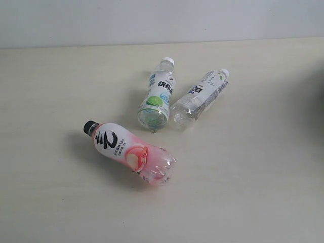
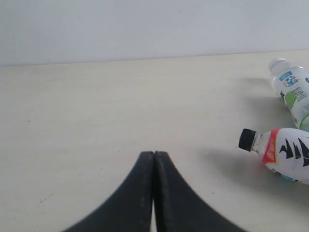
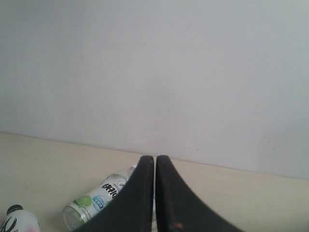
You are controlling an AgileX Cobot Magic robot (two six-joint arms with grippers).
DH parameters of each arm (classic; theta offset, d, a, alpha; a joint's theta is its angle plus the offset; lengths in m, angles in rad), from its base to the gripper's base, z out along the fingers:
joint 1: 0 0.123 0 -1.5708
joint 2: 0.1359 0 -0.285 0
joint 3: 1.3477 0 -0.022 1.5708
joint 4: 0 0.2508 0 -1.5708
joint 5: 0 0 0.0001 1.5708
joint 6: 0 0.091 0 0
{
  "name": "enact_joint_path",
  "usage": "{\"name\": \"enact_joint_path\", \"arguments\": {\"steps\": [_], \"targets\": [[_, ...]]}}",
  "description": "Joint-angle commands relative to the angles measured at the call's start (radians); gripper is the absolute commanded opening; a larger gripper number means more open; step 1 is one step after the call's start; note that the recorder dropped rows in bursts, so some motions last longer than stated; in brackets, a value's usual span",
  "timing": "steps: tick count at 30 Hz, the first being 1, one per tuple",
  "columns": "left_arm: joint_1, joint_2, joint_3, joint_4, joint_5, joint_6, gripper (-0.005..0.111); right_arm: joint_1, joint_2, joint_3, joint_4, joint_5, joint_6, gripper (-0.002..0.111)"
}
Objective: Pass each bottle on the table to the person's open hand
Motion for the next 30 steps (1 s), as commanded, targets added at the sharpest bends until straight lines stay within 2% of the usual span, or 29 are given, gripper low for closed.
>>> {"name": "enact_joint_path", "arguments": {"steps": [1, 15, 21, 26, 30], "targets": [[-0.001, -0.005, 0.003, 0.003, -0.007, -0.003, 0.003, 0.041, -0.004, 0.005, 0.003, -0.008, -0.003, 0.002], [-0.001, -0.005, 0.003, 0.003, -0.007, -0.003, 0.003, 0.058, -0.004, 0.005, -0.014, -0.004, -0.003, 0.002], [-0.001, -0.005, 0.003, 0.003, -0.007, -0.003, 0.003, 0.058, -0.004, 0.002, -0.100, -0.145, -0.003, 0.002], [-0.001, -0.005, 0.003, 0.003, -0.007, -0.003, 0.003, 0.058, -0.004, -0.048, -0.029, -0.154, 0.000, 0.000], [-0.001, -0.005, 0.003, 0.003, -0.007, -0.003, 0.003, 0.058, 0.228, -0.107, -0.036, -0.034, 0.028, 0.000]]}}
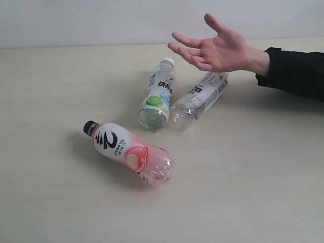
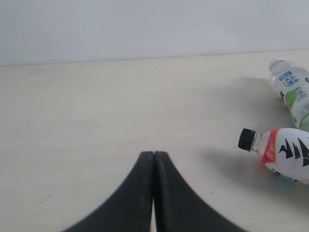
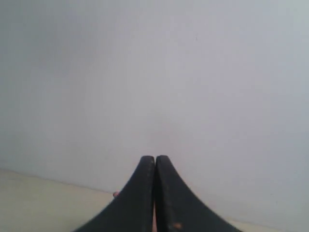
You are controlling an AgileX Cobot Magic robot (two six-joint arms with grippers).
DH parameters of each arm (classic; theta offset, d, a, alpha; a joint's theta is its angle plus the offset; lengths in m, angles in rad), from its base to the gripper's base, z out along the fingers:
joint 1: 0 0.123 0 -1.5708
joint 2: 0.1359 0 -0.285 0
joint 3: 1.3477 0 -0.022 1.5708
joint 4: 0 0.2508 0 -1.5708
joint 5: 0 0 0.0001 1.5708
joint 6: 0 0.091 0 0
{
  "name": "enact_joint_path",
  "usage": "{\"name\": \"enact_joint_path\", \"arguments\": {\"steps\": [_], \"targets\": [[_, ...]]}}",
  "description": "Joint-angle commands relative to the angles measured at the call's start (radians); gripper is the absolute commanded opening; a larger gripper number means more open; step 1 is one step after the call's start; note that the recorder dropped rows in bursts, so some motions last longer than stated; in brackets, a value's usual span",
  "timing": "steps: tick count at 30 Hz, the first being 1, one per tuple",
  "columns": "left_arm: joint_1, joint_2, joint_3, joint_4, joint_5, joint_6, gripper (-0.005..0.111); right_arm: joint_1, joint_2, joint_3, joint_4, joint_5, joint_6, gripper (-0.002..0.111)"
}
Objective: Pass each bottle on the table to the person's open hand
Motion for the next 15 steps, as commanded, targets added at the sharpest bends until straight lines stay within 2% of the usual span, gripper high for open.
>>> {"name": "enact_joint_path", "arguments": {"steps": [1, 4, 6, 8, 12, 15], "targets": [[-0.001, -0.005, 0.003, 0.003, -0.007, -0.003, 0.003, 0.002, 0.269, -0.083, 0.009, 0.113, 0.055, 0.000], [-0.001, -0.005, 0.003, 0.003, -0.007, -0.003, 0.003, 0.002, 0.550, -0.224, 0.035, 0.254, 0.063, 0.000], [-0.001, -0.005, 0.003, 0.003, -0.007, -0.003, 0.003, 0.002, 0.779, -0.356, 0.051, 0.406, 0.024, 0.000], [-0.001, -0.005, 0.003, 0.003, -0.007, -0.003, 0.003, 0.002, 0.979, -0.484, 0.145, 0.542, -0.067, 0.000], [-0.001, -0.005, 0.003, 0.003, -0.007, -0.003, 0.003, 0.008, 1.275, -0.683, 0.370, 0.699, -0.267, 0.000], [-0.001, -0.005, 0.003, 0.003, -0.007, -0.003, 0.003, 0.078, 1.450, -0.811, 0.364, 0.745, -0.290, 0.000]]}}
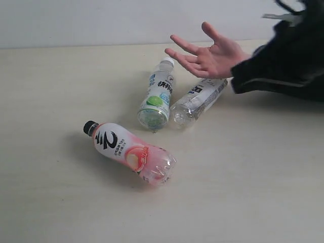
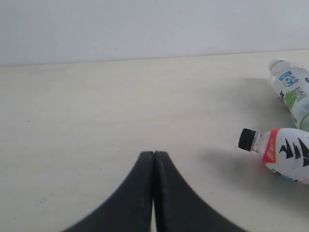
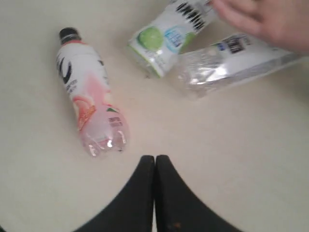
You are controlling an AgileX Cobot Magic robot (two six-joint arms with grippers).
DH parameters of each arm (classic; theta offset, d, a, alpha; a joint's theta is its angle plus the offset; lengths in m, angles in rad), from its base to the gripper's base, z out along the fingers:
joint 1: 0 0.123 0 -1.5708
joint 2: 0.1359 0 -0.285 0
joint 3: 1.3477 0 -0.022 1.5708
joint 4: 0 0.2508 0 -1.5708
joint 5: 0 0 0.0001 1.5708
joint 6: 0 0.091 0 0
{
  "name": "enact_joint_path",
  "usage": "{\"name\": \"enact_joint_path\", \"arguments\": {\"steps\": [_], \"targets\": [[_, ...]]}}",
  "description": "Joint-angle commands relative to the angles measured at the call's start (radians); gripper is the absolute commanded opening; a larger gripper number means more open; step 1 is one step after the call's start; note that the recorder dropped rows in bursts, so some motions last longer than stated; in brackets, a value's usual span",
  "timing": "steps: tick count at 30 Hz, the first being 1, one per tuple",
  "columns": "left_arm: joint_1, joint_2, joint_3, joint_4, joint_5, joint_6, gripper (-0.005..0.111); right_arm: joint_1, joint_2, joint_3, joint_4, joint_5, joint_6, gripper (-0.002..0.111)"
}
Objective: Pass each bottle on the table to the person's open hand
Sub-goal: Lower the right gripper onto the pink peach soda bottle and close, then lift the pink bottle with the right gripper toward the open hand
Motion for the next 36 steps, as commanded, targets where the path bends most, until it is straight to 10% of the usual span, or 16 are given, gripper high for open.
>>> {"name": "enact_joint_path", "arguments": {"steps": [1, 13, 22, 36], "targets": [[-0.001, -0.005, 0.003, 0.003, -0.007, -0.003, 0.003, 0.091, 0.241, -0.185, 0.028, 0.080, -0.074, 0.000], [-0.001, -0.005, 0.003, 0.003, -0.007, -0.003, 0.003, 0.341, 0.601, -0.489, -0.196, 0.179, -0.074, 0.019], [-0.001, -0.005, 0.003, 0.003, -0.007, -0.003, 0.003, 0.368, 0.698, -0.517, -0.238, 0.147, -0.045, 0.068], [-0.001, -0.005, 0.003, 0.003, -0.007, -0.003, 0.003, 0.368, 0.788, -0.517, -0.253, 0.087, -0.049, 0.071]]}}
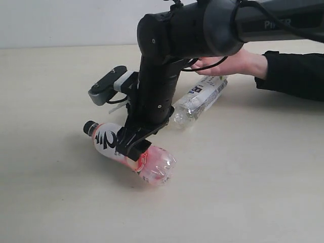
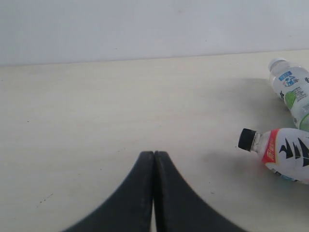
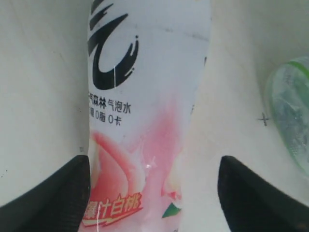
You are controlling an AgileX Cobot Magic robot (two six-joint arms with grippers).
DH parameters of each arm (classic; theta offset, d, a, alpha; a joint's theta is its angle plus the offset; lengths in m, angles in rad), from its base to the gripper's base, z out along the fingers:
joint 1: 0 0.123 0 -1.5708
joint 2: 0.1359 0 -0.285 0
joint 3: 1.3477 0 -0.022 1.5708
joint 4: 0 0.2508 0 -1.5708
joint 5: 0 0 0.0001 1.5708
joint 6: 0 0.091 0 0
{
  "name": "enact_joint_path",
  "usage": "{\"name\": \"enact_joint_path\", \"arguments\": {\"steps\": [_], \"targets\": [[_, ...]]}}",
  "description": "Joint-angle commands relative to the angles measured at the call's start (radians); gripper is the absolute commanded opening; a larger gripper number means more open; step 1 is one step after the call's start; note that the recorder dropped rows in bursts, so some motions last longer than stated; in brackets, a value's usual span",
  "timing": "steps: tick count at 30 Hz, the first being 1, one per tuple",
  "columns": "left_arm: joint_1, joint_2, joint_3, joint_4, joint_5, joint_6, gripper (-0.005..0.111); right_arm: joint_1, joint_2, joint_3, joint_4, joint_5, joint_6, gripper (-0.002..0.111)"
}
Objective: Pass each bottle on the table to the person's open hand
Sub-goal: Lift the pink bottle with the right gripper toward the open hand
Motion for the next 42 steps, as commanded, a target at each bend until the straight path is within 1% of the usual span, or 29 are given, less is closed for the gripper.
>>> {"name": "enact_joint_path", "arguments": {"steps": [1, 4, 6, 18, 20, 23, 25, 30, 32, 35, 36, 39, 41, 42], "targets": [[-0.001, -0.005, 0.003, 0.003, -0.007, -0.003, 0.003, 0.000, 0.024, -0.010, -0.003, -0.013, -0.003, 0.072], [-0.001, -0.005, 0.003, 0.003, -0.007, -0.003, 0.003, 0.000, 0.041, -0.010, 0.001, -0.013, -0.003, 0.076], [-0.001, -0.005, 0.003, 0.003, -0.007, -0.003, 0.003, 0.007, 0.051, -0.010, 0.001, -0.018, -0.003, 0.077], [-0.001, -0.005, 0.003, 0.003, -0.007, -0.003, 0.003, 0.036, 0.076, -0.010, 0.019, -0.025, -0.010, 0.075], [-0.001, -0.005, 0.003, 0.003, -0.007, -0.003, 0.003, 0.036, 0.085, -0.010, 0.019, -0.025, -0.010, 0.073], [-0.001, -0.005, 0.003, 0.003, -0.007, -0.003, 0.003, 0.036, 0.092, -0.010, 0.021, -0.009, 0.001, 0.061], [-0.001, -0.005, 0.003, 0.003, -0.007, -0.003, 0.003, 0.036, 0.090, -0.010, 0.021, 0.008, 0.001, 0.047], [-0.001, -0.005, 0.003, 0.003, -0.007, -0.003, 0.003, 0.036, 0.059, -0.010, 0.024, 0.047, -0.001, 0.009], [-0.001, -0.005, 0.003, 0.003, -0.007, -0.003, 0.003, 0.036, 0.033, -0.012, 0.029, 0.059, -0.001, 0.000], [-0.001, -0.005, 0.003, 0.003, -0.007, -0.003, 0.003, 0.036, -0.053, -0.012, 0.101, 0.066, -0.015, 0.000], [-0.001, -0.005, 0.003, 0.003, -0.007, -0.003, 0.003, 0.036, -0.112, -0.012, 0.112, 0.079, -0.020, 0.000], [-0.001, -0.005, 0.003, 0.003, -0.007, -0.003, 0.003, 0.026, -0.263, -0.012, 0.053, 0.060, 0.013, 0.000], [-0.001, -0.005, 0.003, 0.003, -0.007, -0.003, 0.003, -0.017, -0.351, -0.012, -0.030, 0.035, 0.094, 0.000], [-0.001, -0.005, 0.003, 0.003, -0.007, -0.003, 0.003, -0.076, -0.391, -0.012, -0.056, 0.035, 0.135, 0.000]]}}
